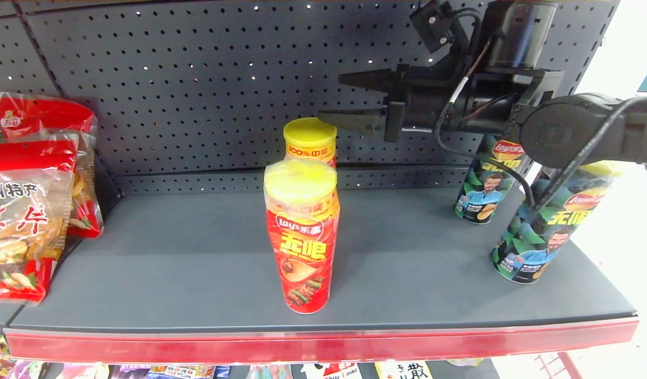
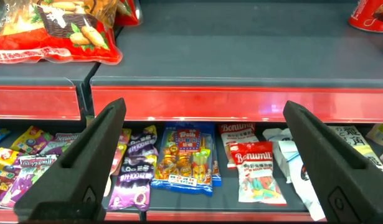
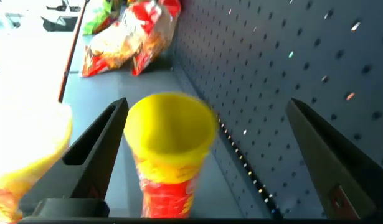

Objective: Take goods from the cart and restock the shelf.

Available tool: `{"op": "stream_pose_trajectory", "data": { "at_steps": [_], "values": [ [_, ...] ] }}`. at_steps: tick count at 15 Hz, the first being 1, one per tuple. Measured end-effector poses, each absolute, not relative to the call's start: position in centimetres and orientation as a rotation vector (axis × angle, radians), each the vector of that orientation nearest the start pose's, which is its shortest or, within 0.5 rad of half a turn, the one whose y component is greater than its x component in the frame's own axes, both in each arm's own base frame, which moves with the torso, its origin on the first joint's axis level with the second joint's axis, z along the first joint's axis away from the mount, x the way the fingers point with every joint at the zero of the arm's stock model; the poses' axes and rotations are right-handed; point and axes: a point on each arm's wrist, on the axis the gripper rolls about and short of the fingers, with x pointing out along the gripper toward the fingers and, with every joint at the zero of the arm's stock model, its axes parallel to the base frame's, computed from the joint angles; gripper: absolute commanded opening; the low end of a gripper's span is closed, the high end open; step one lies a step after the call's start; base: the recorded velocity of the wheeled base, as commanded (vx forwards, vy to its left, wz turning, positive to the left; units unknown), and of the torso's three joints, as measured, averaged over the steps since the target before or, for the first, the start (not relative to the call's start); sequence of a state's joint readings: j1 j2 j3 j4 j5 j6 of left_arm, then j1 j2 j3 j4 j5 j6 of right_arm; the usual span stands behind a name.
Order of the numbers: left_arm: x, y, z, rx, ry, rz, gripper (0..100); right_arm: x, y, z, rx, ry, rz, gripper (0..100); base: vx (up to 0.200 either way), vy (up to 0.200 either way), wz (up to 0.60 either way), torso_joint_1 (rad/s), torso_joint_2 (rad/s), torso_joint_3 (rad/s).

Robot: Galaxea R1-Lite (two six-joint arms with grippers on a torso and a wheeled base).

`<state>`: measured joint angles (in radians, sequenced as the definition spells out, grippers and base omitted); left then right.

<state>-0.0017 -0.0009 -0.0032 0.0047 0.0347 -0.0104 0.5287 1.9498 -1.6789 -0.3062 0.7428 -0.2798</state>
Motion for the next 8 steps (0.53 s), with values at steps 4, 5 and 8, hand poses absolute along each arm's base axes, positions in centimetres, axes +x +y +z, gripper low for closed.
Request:
{"op": "stream_pose_trajectory", "data": {
  "at_steps": [4,5,8],
  "values": [
    [-2.3,0.1,7.6,-0.01,0.0,0.033,100,31.3,20.8,32.9,-0.248,-0.268,1.266,100,0.0,0.0,0.0,0.0,0.0,0.0],
    [-2.3,0.1,7.6,-0.01,0.0,0.033,100,30.5,20.6,33.0,-0.247,-0.266,1.273,100,0.0,0.0,0.0,0.0,0.0,0.0],
    [-2.3,0.1,7.6,-0.01,0.001,0.033,100,27.3,20.0,32.6,-0.247,-0.234,1.305,100,0.0,0.0,0.0,0.0,0.0,0.0]
  ]
}}
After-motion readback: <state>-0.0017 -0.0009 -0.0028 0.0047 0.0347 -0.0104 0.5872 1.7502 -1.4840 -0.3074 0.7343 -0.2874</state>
